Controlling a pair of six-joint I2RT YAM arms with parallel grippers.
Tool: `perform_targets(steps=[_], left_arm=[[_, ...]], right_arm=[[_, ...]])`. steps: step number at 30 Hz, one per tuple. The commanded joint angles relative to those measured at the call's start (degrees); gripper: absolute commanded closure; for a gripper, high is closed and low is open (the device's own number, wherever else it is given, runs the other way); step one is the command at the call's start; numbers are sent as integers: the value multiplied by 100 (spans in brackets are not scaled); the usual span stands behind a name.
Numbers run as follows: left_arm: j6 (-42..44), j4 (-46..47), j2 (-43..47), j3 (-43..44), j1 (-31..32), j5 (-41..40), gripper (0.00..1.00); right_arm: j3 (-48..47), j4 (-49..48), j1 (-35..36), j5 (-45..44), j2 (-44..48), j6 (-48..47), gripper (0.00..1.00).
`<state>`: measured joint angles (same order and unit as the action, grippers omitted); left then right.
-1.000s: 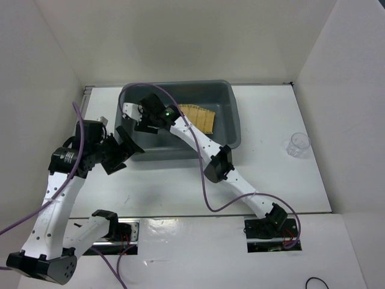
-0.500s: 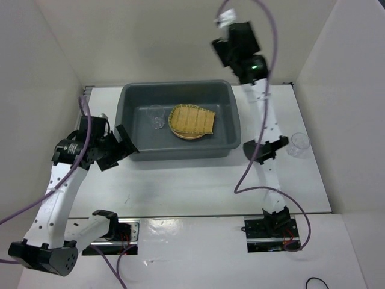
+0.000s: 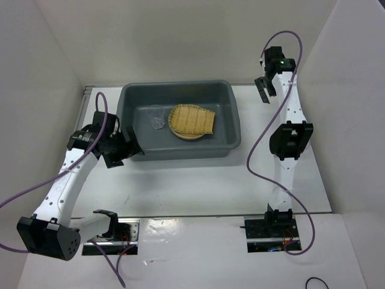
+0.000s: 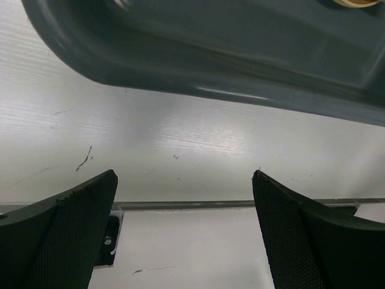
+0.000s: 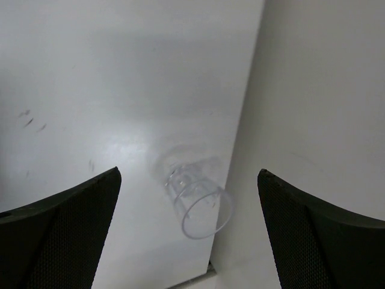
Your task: Place the mixed dishes into the plastic bin
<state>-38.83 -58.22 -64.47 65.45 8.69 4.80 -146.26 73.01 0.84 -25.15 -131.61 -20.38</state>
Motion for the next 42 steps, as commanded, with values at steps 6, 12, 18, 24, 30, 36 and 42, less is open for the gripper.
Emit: perform_targets(steps=[6, 12, 18, 24, 30, 36, 42], left_arm=[[-134, 539, 92, -252, -34, 407, 1], [-134, 347, -13, -103, 19, 277, 1], [-134, 346, -65, -155, 19, 346, 1], [-134, 399, -364, -15, 80, 478, 1], [-134, 276, -532, 362, 80, 505, 1], [-282, 345, -330, 83, 80, 505, 1], [-415, 408, -75, -226, 80, 557, 1]], right_arm=[[1458, -304, -1216, 2574, 1674, 210, 2], [4781, -1814, -1544, 1989, 2786, -35, 2], [6740, -3222, -1551, 1644, 3467, -423, 2], [6847, -3452, -1552, 1881, 3240, -361, 2], [6724, -3513, -1657, 2162, 2799, -361, 14], [7014, -3575, -1657, 2225, 2799, -414, 60], [5822, -2750, -1536, 2759, 3403, -475, 100]])
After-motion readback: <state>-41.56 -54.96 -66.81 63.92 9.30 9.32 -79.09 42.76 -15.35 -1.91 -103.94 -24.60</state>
